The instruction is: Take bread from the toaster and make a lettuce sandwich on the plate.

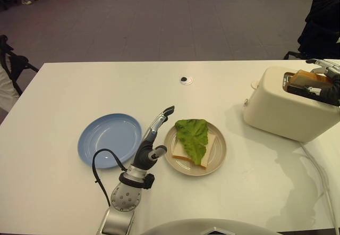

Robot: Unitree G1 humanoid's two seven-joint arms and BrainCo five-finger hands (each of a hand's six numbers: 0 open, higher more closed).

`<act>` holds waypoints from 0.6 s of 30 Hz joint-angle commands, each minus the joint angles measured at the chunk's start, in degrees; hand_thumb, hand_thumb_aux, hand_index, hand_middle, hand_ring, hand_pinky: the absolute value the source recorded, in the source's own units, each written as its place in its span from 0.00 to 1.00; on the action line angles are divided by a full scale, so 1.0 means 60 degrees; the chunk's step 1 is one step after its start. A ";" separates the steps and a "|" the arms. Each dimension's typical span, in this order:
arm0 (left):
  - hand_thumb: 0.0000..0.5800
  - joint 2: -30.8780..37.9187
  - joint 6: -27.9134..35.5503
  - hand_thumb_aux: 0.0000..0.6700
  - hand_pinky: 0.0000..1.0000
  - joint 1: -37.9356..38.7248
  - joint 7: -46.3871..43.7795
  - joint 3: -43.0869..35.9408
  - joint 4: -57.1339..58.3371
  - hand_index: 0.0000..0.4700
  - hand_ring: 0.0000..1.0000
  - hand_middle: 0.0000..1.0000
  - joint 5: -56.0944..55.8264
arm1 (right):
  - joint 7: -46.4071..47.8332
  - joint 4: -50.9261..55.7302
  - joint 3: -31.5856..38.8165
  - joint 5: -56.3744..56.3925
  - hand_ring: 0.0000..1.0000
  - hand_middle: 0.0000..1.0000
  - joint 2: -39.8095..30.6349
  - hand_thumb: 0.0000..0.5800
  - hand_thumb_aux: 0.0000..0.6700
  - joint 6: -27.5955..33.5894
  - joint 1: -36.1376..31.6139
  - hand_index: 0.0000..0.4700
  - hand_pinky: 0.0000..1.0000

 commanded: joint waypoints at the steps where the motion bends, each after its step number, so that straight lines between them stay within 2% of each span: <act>1: 0.00 -0.0051 0.0069 0.00 0.00 0.0108 -0.0109 0.0051 0.0148 0.00 0.00 0.00 0.0120 | 0.0511 -0.0061 0.0016 0.0337 0.00 0.00 0.0123 1.00 1.00 -0.0038 -0.0218 1.00 0.00; 11: 0.00 -0.0186 0.0060 0.00 0.00 0.0207 -0.0187 0.0098 0.0128 0.00 0.00 0.00 0.0213 | 0.0631 0.0210 0.0087 0.0422 0.00 0.00 0.0186 1.00 1.00 0.0161 -0.0659 1.00 0.00; 14: 0.00 -0.0229 0.0047 0.00 0.00 0.0274 -0.0171 0.0106 0.0095 0.00 0.00 0.00 0.0258 | 0.1569 0.0223 -0.0465 0.1521 0.00 0.00 0.0222 1.00 1.00 0.0528 -0.1101 1.00 0.00; 18: 0.00 -0.0301 0.0051 0.00 0.00 0.0314 -0.0144 0.0107 0.0052 0.00 0.00 0.00 0.0337 | 0.3863 -0.0384 -0.1557 0.3798 0.00 0.00 0.0040 1.00 1.00 0.1676 -0.1953 1.00 0.00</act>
